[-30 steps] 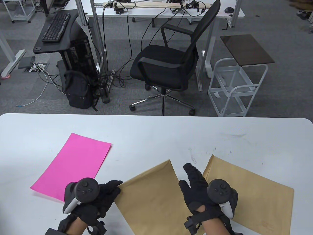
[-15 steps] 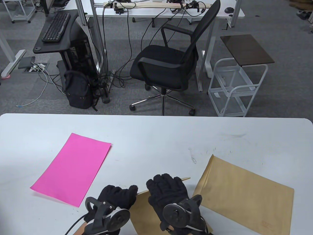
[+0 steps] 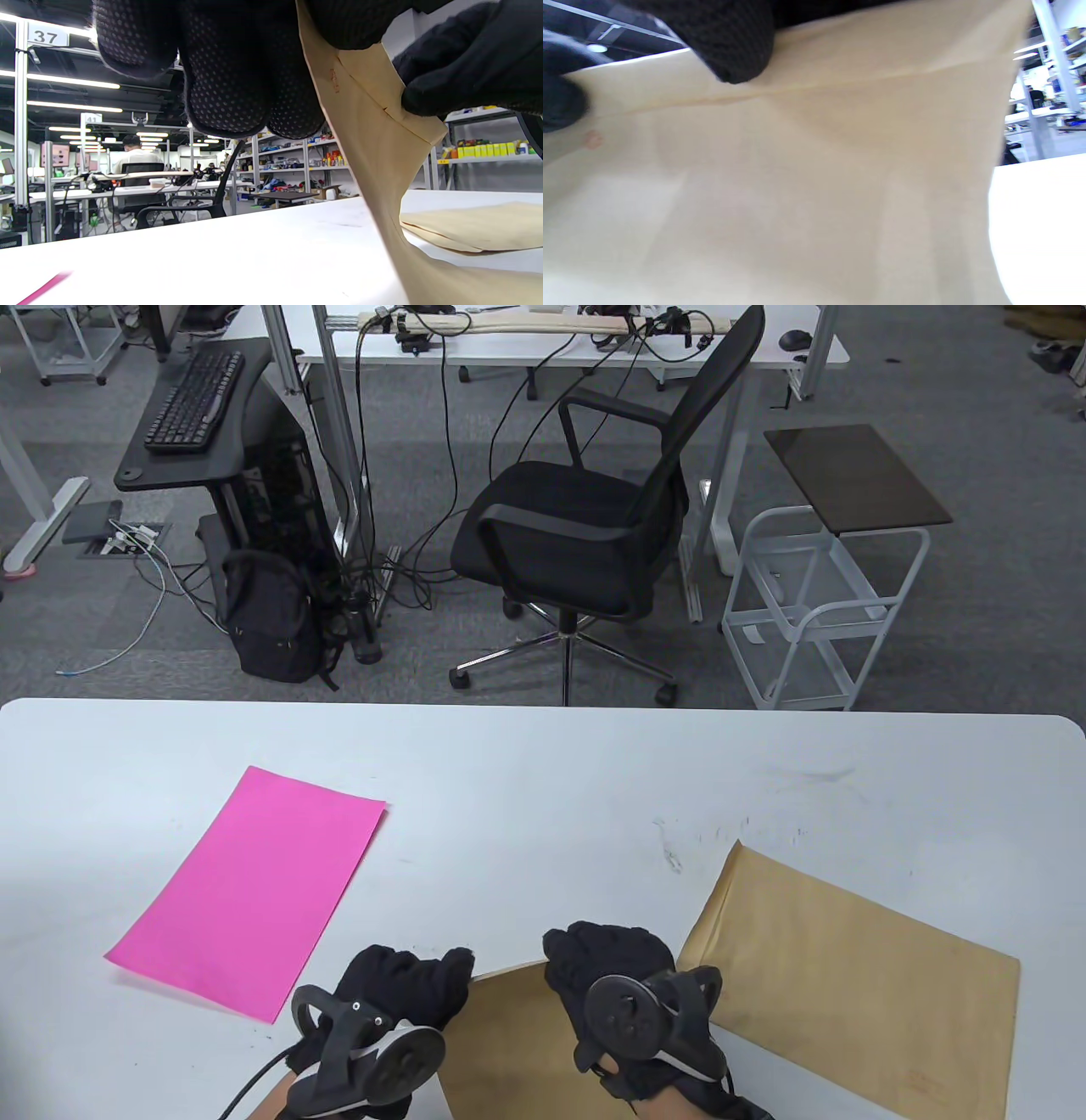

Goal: Stuff flat paper into A4 envelope

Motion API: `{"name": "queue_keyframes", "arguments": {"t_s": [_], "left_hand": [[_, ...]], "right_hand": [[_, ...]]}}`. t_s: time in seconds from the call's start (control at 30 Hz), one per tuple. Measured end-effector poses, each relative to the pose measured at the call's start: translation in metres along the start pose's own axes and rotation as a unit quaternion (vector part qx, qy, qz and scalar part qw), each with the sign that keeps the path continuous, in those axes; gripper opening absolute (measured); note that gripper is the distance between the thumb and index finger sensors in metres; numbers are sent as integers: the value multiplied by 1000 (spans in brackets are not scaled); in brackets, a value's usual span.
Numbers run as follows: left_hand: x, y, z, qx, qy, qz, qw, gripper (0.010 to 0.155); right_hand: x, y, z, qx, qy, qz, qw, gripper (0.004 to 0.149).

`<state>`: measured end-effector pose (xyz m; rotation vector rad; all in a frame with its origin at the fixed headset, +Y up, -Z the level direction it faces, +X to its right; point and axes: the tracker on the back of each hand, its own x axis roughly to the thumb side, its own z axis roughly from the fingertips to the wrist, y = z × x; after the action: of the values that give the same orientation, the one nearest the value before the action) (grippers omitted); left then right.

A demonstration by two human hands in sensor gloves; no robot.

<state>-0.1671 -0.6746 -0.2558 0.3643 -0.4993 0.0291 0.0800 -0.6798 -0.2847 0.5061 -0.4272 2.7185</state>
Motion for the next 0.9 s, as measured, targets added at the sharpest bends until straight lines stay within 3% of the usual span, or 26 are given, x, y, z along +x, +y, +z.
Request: {"name": "queue_keyframes", "arguments": {"t_s": [0.53, 0.67, 0.77, 0.9], "left_hand": [[-1, 1, -1, -3, 4, 25, 1000, 48], [-15, 5, -1, 8, 43, 37, 998, 47], [-35, 7, 0, 8, 81, 87, 993, 47], [-68, -1, 5, 1, 103, 249, 963, 48]], "right_hand": [[-79, -26, 10, -28, 149, -73, 986, 39], [-97, -27, 18, -30, 180, -174, 968, 43], [-112, -21, 21, 26, 182, -243, 952, 54], [-118, 2, 23, 147, 194, -318, 916, 74]]}}
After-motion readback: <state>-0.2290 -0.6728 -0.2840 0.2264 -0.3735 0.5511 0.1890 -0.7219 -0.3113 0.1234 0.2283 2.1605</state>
